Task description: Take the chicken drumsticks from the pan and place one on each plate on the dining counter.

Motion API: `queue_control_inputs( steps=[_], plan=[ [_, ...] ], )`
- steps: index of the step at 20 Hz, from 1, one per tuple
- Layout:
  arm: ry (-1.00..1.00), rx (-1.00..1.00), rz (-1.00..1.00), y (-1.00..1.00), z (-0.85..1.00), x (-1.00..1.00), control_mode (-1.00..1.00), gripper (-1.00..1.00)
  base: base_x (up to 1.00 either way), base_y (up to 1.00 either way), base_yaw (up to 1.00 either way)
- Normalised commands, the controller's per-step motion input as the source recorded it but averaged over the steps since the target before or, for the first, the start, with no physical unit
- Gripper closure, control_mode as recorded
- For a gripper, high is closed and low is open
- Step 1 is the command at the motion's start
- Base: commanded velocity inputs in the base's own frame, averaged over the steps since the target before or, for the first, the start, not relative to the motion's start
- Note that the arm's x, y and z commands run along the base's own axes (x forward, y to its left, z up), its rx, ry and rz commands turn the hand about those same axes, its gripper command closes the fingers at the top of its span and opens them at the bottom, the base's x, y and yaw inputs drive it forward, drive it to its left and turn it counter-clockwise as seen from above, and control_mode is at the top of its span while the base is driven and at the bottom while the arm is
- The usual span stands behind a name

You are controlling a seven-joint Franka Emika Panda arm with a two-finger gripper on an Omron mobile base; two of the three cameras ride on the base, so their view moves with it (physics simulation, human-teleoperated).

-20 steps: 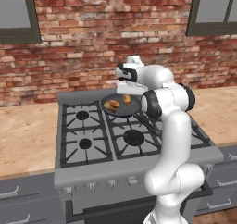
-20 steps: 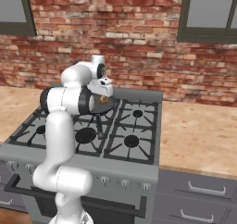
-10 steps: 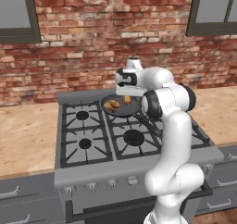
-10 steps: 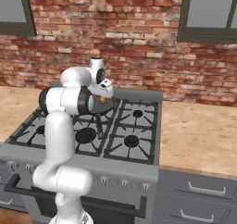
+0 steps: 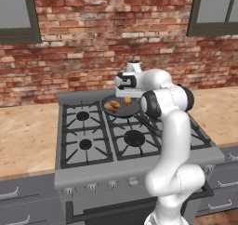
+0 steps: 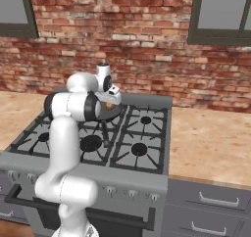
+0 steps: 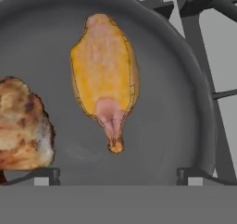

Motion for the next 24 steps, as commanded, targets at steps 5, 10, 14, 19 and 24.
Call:
queue_control_inputs(
  steps=[5,10,14,19,24],
  plan=[
    [0.00,0.00,0.05,0.00,-0.03,0.39,-1.00,-1.00,0.00,0.00,0.00],
    [0.00,0.00,0.02,0.00,-0.08,0.37,-1.00,-1.00,0.00,0.00,0.00],
    [0.00,0.00,0.01,0.00,-0.14,0.28,-1.00,-1.00,0.00,0.00,0.00],
    [0.00,0.00,0.00,0.00,-0.12,0.17,-1.00,-1.00,0.00,0.00,0.00],
    [0.00,0.00,0.00,0.00,-0.13,0.14,-1.00,-1.00,0.00,0.00,0.00]
  ],
)
